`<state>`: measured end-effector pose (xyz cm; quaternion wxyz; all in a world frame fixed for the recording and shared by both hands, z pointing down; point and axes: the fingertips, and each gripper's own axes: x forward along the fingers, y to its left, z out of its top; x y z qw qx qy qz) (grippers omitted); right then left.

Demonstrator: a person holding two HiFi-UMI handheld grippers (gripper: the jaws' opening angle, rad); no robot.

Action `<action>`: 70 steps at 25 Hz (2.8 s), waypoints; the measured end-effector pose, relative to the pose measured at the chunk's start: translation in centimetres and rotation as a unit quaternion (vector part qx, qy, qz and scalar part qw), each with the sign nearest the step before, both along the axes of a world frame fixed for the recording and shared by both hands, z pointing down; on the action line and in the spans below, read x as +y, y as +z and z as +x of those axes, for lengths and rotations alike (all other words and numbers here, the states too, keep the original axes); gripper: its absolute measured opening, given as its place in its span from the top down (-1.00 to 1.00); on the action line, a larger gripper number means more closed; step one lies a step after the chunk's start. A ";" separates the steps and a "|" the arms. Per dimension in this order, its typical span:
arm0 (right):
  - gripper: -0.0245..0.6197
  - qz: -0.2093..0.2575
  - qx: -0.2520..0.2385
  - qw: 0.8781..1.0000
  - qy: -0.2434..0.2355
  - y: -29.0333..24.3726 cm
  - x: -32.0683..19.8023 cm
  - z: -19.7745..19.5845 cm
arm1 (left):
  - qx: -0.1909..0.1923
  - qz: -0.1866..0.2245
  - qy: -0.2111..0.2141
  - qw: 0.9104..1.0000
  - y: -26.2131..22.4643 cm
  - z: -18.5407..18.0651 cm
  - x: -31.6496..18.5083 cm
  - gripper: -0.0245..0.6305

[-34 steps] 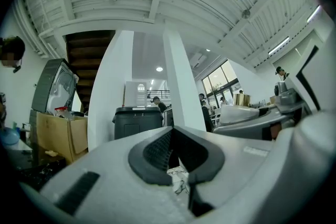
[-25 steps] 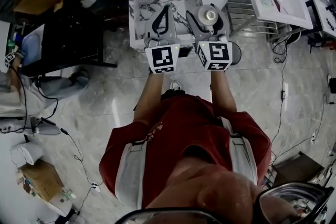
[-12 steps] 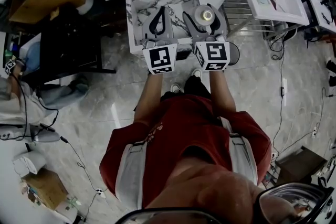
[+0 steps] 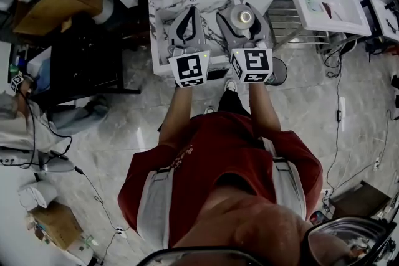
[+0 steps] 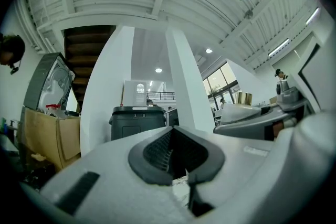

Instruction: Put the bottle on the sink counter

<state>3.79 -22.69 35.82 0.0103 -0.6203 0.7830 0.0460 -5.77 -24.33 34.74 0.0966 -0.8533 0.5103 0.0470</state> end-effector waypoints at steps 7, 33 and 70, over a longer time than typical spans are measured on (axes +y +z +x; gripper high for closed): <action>-0.14 0.003 -0.003 1.000 -0.011 -0.6 -4.7 2.6 | -0.005 0.007 -0.009 1.000 -1.0 2.6 -4.4 0.92; -0.14 -0.019 -0.029 0.996 -0.078 0.4 -16.3 11.2 | -0.029 -0.007 -0.083 0.996 -0.9 10.4 -14.6 0.92; -0.14 -0.074 0.006 0.995 -0.070 5.6 -21.7 3.8 | -0.014 -0.048 -0.077 0.996 3.6 3.3 -20.0 0.92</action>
